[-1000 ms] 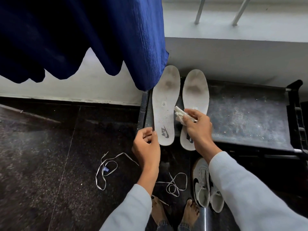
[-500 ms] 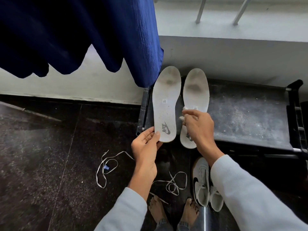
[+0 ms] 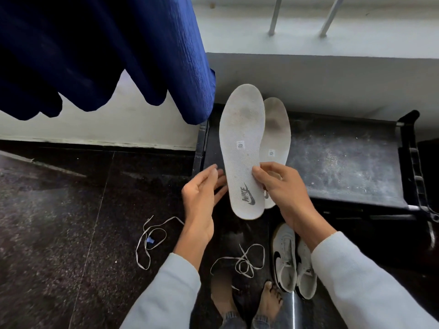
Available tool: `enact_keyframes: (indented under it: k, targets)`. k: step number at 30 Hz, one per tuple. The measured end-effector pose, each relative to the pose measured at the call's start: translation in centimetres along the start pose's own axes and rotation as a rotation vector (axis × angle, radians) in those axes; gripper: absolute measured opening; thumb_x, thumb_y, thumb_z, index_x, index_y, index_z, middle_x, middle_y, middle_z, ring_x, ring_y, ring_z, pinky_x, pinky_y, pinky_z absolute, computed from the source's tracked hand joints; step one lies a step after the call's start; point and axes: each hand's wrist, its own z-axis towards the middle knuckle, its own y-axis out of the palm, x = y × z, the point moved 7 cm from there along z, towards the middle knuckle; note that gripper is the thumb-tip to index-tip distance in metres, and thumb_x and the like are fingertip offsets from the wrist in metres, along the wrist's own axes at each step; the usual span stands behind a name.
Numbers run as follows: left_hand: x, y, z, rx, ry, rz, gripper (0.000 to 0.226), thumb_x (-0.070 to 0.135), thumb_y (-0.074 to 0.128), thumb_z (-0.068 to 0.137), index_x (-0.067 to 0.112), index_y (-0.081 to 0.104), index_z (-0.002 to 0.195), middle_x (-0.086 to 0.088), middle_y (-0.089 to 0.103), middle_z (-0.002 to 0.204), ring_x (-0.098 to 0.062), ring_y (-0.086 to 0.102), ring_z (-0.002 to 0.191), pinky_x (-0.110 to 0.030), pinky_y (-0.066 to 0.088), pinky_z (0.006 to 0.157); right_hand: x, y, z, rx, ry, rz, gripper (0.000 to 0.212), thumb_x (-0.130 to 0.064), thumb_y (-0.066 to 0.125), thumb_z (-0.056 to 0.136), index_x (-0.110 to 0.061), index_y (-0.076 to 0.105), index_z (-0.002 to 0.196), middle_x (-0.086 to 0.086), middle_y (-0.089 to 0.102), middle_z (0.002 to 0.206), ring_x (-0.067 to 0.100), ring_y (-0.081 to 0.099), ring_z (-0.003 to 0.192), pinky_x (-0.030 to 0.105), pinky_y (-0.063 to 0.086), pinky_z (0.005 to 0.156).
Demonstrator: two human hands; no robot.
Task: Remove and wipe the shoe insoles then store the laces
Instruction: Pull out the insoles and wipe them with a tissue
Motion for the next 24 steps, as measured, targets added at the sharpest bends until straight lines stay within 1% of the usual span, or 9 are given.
enact_keyframes:
  k: [6, 9, 11, 12, 14, 16, 17, 21, 24]
  targets:
    - [0.6, 2.9, -0.3, -0.086, 0.053, 0.12, 0.023, 0.015, 0.066, 0.094, 0.009, 0.072, 0.115, -0.006, 0.079, 0.098, -0.018, 0.076, 0.092, -0.034, 0.062, 0.083, 0.6, -2.6, -4.8, -0.016, -0.023, -0.028, 0.014, -0.036, 0.067, 0.092, -0.028, 0.076, 0.099, -0.013, 0.076, 0.1, 0.008, 0.069, 0.102, 0.035, 0.052, 0.096]
    - [0.1, 3.2, -1.1, -0.07, 0.08, 0.173, 0.02, 0.009, 0.07, 0.09, 0.007, 0.073, 0.11, -0.006, 0.079, 0.093, -0.017, 0.077, 0.087, -0.03, 0.063, 0.077, 1.1, -3.5, -5.8, -0.006, -0.04, -0.108, 0.024, -0.051, 0.066, 0.087, -0.034, 0.075, 0.101, -0.011, 0.074, 0.106, 0.009, 0.068, 0.105, 0.043, 0.052, 0.099]
    - [-0.2, 3.3, -1.5, -0.06, 0.078, 0.17, 0.02, 0.006, 0.071, 0.089, 0.006, 0.073, 0.109, -0.006, 0.079, 0.092, -0.017, 0.077, 0.086, -0.029, 0.063, 0.075, 1.4, -4.6, -6.2, 0.072, -0.081, -0.162, 0.031, -0.059, 0.063, 0.084, -0.038, 0.074, 0.103, -0.011, 0.071, 0.109, 0.01, 0.067, 0.105, 0.044, 0.053, 0.098]
    - [-0.3, 3.3, -1.6, -0.053, 0.076, 0.166, 0.02, 0.005, 0.071, 0.089, 0.005, 0.073, 0.108, -0.006, 0.079, 0.091, -0.018, 0.077, 0.086, -0.029, 0.063, 0.074, 1.2, -5.5, -6.5, 0.15, -0.121, -0.155, 0.024, -0.054, 0.063, 0.087, -0.039, 0.074, 0.104, -0.009, 0.07, 0.109, 0.01, 0.068, 0.103, 0.043, 0.054, 0.097]
    - [-0.4, 3.3, -1.7, -0.046, 0.075, 0.17, 0.019, 0.005, 0.071, 0.089, 0.005, 0.073, 0.108, -0.006, 0.079, 0.091, -0.017, 0.077, 0.084, -0.028, 0.063, 0.073, 0.0, -7.4, -7.4, 0.284, -0.217, -0.079, 0.02, -0.033, 0.063, 0.095, -0.039, 0.072, 0.112, -0.003, 0.066, 0.111, 0.005, 0.069, 0.097, 0.029, 0.055, 0.094]
    - [-0.5, 3.4, -1.9, -0.054, 0.078, 0.175, 0.017, 0.004, 0.07, 0.089, 0.005, 0.074, 0.105, -0.005, 0.079, 0.088, -0.014, 0.076, 0.08, -0.025, 0.062, 0.07, -2.3, -8.4, -8.6, 0.344, -0.367, -0.161, 0.031, -0.027, 0.064, 0.094, -0.037, 0.066, 0.124, -0.006, 0.062, 0.105, -0.002, 0.063, 0.089, 0.008, 0.048, 0.081]
    - [-0.5, 3.5, -2.0, -0.06, 0.081, 0.179, 0.015, 0.004, 0.07, 0.089, 0.006, 0.074, 0.103, -0.004, 0.079, 0.086, -0.013, 0.076, 0.079, -0.024, 0.062, 0.069, -3.7, -8.3, -9.1, 0.343, -0.459, -0.233, 0.035, -0.024, 0.066, 0.093, -0.032, 0.065, 0.127, -0.007, 0.062, 0.102, -0.001, 0.061, 0.089, 0.007, 0.047, 0.077]
    - [-0.8, 3.6, -2.6, -0.048, 0.091, 0.195, 0.014, 0.004, 0.071, 0.089, 0.008, 0.074, 0.102, -0.001, 0.079, 0.083, -0.011, 0.075, 0.077, -0.024, 0.062, 0.07, -6.2, -4.8, -11.5, 0.087, -0.853, -0.508, 0.025, -0.005, 0.074, 0.087, -0.013, 0.075, 0.11, 0.001, 0.067, 0.099, 0.009, 0.064, 0.088, 0.019, 0.052, 0.075]
    - [-1.1, 3.6, -3.1, -0.054, 0.097, 0.218, 0.014, 0.005, 0.071, 0.088, 0.009, 0.074, 0.101, -0.003, 0.079, 0.087, -0.018, 0.076, 0.083, -0.033, 0.063, 0.075, -4.5, -3.2, -12.0, -0.096, -0.947, -0.721, 0.022, -0.006, 0.071, 0.088, -0.013, 0.074, 0.109, 0.003, 0.065, 0.099, 0.018, 0.061, 0.085, 0.031, 0.054, 0.068]
